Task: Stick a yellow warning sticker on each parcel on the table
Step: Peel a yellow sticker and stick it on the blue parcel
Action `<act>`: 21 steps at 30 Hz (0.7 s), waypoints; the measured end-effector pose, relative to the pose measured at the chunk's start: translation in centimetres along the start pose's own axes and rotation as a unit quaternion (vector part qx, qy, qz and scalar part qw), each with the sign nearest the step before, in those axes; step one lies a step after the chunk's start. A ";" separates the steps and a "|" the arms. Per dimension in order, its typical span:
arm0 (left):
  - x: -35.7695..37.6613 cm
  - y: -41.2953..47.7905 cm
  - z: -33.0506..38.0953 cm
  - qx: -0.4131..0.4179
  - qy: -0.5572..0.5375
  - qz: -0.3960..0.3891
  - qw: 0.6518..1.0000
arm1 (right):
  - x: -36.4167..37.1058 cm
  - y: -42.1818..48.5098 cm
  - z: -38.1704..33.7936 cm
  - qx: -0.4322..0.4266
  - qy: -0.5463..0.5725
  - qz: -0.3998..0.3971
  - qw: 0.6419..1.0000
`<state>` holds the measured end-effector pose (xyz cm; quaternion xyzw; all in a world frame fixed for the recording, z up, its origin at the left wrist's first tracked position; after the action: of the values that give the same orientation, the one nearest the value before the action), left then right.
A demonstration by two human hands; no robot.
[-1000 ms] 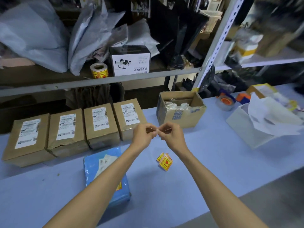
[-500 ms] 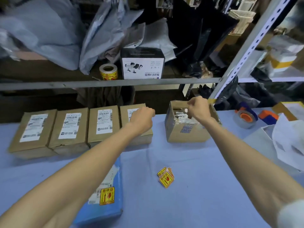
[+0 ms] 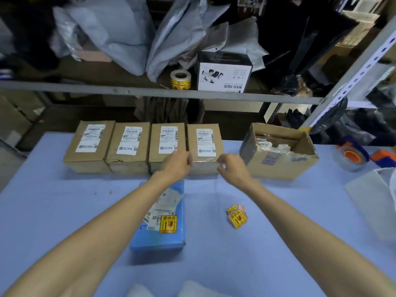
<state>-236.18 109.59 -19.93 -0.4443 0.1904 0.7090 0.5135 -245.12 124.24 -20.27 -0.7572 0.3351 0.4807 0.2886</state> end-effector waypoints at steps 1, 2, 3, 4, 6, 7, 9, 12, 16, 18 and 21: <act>0.7 -1.3 -2.3 -0.023 -0.014 -0.006 1.000 | 2.9 -1.2 -1.3 -0.001 0.014 -0.040 0.999; 1.4 -2.7 -4.6 -0.050 -0.025 -0.010 0.998 | 5.6 -2.5 -2.4 0.002 0.031 -0.075 0.997; 2.1 -4.0 -6.7 -0.072 -0.023 -0.013 0.997 | 8.1 -3.8 -3.3 0.009 0.048 -0.105 0.993; 2.7 -5.3 -8.4 -0.088 -0.009 -0.012 0.996 | 10.2 -5.0 -4.0 0.026 0.070 -0.132 0.988; 3.4 -7.7 -11.2 -0.130 0.019 0.002 0.991 | 13.7 -7.3 -4.5 0.082 0.135 -0.174 0.972; 3.8 -8.9 -12.6 -0.164 0.020 0.004 0.986 | 15.0 -8.2 -4.6 0.113 0.175 -0.187 0.960; 5.1 -10.9 -15.8 -0.262 -0.031 -0.014 0.965 | 16.9 -9.6 -5.1 0.157 0.245 -0.204 0.935; 7.2 -12.6 -19.1 -0.337 -0.133 -0.048 0.931 | 17.9 -10.4 -5.7 0.173 0.283 -0.183 0.925; 7.5 -12.8 -20.6 -0.320 -0.155 -0.056 0.933 | 17.6 -10.3 -6.5 0.186 0.288 -0.149 0.927; 6.7 -13.2 -21.4 -0.320 -0.156 -0.044 0.934 | 17.8 -10.3 -7.6 0.186 0.288 -0.151 0.927; 4.5 -13.9 -23.8 -0.322 -0.165 -0.015 0.932 | 18.6 -10.1 -10.5 0.171 0.295 -0.157 0.927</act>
<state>-213.70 100.43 -33.74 -0.4653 -0.1423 0.7876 0.3780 -225.74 118.14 -32.40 -0.8472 0.3590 0.1194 0.3731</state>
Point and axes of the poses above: each hand's wrist, its own y-axis towards the middle knuckle, its own x-axis out of the palm, z = x × y, the point moved 10 cm from there along y, towards the middle knuckle, and after that the axes turned 4 degrees about -y, right-handed, at the moved point
